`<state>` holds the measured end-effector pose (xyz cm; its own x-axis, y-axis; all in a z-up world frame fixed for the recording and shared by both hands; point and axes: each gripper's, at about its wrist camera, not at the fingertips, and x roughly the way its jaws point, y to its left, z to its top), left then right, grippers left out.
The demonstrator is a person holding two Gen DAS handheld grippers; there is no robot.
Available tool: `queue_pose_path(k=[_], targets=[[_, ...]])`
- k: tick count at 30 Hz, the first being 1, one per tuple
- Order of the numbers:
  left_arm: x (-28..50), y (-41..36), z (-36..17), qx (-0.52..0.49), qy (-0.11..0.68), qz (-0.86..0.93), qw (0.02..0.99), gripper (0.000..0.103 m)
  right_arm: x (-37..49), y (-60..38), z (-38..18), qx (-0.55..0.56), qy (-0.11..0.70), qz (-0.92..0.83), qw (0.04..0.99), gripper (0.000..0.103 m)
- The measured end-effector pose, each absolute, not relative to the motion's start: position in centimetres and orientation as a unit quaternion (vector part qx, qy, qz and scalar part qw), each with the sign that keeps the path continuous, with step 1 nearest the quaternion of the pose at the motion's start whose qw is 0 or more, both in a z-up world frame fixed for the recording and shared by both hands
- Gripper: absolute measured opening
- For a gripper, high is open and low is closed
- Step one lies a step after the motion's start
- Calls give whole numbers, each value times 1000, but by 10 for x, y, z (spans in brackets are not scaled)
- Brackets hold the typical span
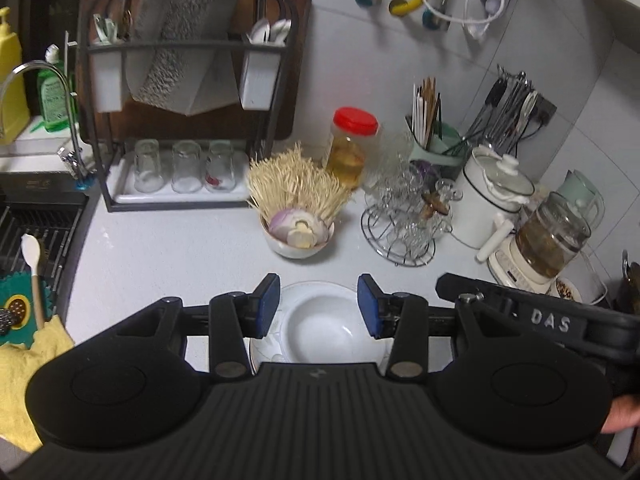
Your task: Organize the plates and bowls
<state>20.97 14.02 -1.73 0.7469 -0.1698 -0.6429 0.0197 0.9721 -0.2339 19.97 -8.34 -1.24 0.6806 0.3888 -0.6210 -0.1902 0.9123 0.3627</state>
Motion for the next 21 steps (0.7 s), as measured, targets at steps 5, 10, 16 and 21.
queue_pose_path(k=[5,10,16,21], targets=[[178,128,-2,-108,332,-33,936,49,176,-92,5,125,345,178,913,49],[147,120,2,-119,327,-23,937,49,153,-104,20,126,330,188,916,49],[114,105,0,-117,320,-9,940,49,123,-115,29,118,313,199,921,49],[90,81,-1,-107,311,-4,944,50,97,-123,26,115,314,200,921,49]])
